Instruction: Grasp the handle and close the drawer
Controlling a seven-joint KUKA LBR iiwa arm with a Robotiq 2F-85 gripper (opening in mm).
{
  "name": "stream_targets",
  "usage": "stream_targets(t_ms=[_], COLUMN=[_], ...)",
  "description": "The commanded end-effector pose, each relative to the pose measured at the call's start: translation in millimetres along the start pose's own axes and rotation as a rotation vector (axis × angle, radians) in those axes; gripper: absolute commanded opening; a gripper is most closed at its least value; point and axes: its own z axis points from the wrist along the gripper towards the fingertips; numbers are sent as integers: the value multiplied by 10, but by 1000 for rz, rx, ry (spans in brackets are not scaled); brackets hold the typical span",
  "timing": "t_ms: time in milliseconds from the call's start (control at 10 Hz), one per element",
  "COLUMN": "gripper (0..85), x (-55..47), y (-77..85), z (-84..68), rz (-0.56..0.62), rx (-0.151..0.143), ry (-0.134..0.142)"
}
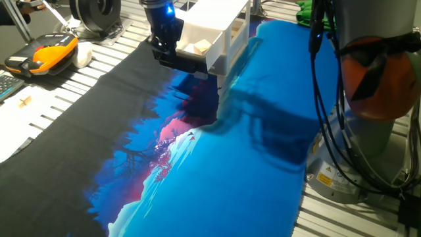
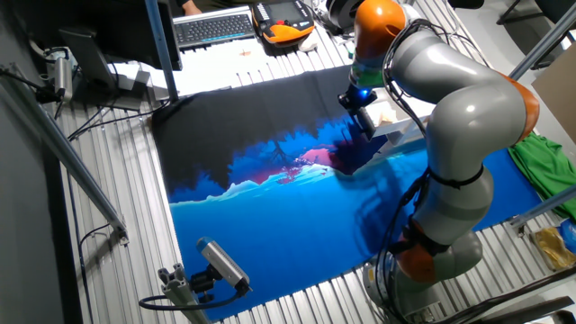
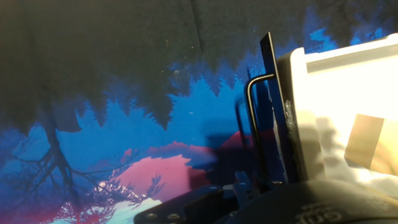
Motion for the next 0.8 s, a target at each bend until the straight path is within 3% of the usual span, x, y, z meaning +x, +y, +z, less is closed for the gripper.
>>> stream_targets(t_ms=[0, 100, 300, 500, 700], gripper=[170, 170, 170, 170, 170], x=[1, -2, -21, -33, -33], y=[1, 2, -7, -9, -9], z=[-1, -4, -16, -27, -25], rz=[-1, -15, -66, -82, -134], rx=[3, 19, 24, 5, 16], ry=[-3, -6, 7, 16, -8])
